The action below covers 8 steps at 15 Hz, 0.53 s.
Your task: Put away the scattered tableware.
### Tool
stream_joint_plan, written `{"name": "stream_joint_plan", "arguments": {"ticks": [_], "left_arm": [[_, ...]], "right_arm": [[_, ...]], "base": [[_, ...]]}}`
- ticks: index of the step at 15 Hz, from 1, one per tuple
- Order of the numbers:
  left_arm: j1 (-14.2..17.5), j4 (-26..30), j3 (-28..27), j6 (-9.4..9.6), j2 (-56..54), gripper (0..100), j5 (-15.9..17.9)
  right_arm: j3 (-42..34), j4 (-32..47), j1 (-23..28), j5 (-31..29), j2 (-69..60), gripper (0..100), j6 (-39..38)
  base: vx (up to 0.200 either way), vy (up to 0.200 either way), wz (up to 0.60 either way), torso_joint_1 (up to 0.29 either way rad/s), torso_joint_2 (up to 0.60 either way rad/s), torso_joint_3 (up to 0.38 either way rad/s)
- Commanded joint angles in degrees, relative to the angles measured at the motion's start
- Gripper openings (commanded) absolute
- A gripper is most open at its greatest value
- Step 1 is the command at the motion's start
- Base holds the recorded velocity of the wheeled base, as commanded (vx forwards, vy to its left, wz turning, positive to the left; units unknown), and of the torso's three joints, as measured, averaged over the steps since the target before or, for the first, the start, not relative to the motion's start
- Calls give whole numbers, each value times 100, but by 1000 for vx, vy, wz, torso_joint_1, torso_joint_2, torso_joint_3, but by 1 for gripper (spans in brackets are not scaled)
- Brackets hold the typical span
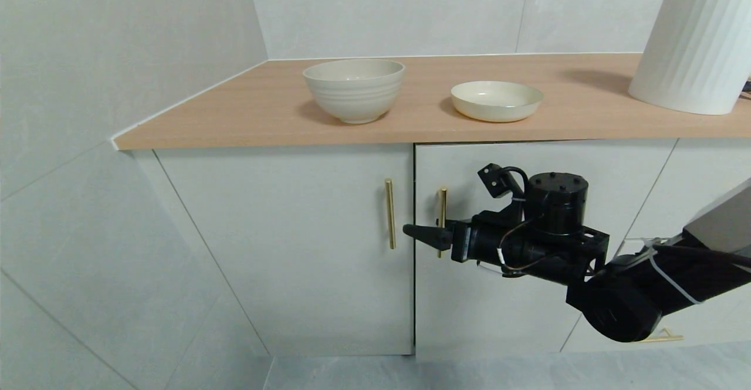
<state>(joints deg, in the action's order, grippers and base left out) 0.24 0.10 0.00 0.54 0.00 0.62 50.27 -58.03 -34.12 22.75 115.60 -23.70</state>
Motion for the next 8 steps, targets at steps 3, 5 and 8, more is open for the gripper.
{"name": "stream_joint_plan", "arguments": {"ticks": [3,5,8], "left_arm": [[2,-1,0,-1,0,100,-1],[2,-1,0,-1,0,100,-1],[2,-1,0,-1,0,100,-1]], "right_arm": [[-387,2,-147,204,-451,100,-3],[-624,-7,-306,204,-715,100,-3],[-976,-7,-613,204,-1049,100,-12]], "base": [[0,0,0,0,0,0],[0,0,0,0,0,0],[0,0,0,0,0,0]]}}
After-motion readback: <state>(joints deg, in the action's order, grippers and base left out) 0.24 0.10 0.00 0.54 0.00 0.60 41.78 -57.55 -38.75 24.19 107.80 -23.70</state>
